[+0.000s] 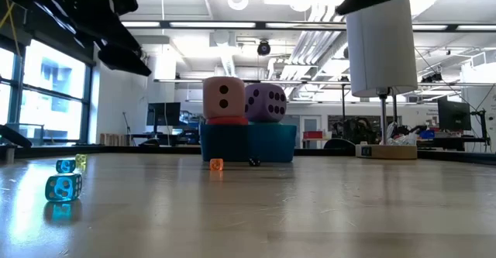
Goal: Pick & Place Dice
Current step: Put the black die into the blue bin
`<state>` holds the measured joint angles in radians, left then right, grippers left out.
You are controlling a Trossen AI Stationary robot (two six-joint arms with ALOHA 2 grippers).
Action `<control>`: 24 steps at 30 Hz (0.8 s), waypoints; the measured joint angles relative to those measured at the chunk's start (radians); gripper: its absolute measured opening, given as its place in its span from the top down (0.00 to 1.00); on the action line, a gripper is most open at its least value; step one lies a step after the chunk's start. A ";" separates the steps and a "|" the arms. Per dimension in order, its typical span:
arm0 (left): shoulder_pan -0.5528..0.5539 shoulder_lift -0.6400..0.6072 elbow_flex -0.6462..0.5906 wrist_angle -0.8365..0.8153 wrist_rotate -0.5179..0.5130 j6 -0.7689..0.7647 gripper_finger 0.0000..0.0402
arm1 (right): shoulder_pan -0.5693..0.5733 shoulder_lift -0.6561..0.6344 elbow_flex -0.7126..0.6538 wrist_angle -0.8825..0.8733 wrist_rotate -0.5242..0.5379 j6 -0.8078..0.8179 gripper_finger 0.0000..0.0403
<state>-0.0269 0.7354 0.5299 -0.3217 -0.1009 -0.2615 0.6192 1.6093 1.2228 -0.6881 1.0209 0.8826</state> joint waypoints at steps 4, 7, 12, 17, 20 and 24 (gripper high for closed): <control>-0.041 0.024 0.000 0.002 0.000 -0.043 0.01 | 0.066 -0.001 -0.044 -0.068 0.097 0.197 0.02; -0.073 0.046 0.000 0.000 -0.002 -0.060 0.01 | 0.091 -0.001 -0.100 -0.005 0.112 0.264 0.02; -0.126 0.075 0.000 -0.001 -0.002 -0.120 0.01 | 0.093 -0.001 -0.179 0.194 0.019 0.244 0.02; -0.170 0.107 0.000 -0.001 -0.002 -0.135 0.01 | 0.067 0.000 -0.207 0.345 -0.039 0.127 0.02; -0.190 0.138 0.000 -0.001 -0.002 -0.163 0.01 | 0.044 0.000 -0.208 0.377 -0.059 0.091 0.02; -0.196 0.180 0.000 -0.001 -0.002 -0.160 0.01 | 0.008 0.001 -0.209 0.379 -0.139 0.098 0.02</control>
<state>-0.2226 0.9152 0.5297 -0.3222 -0.1029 -0.4217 0.6272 1.6100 1.0142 -0.3093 0.8814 0.9810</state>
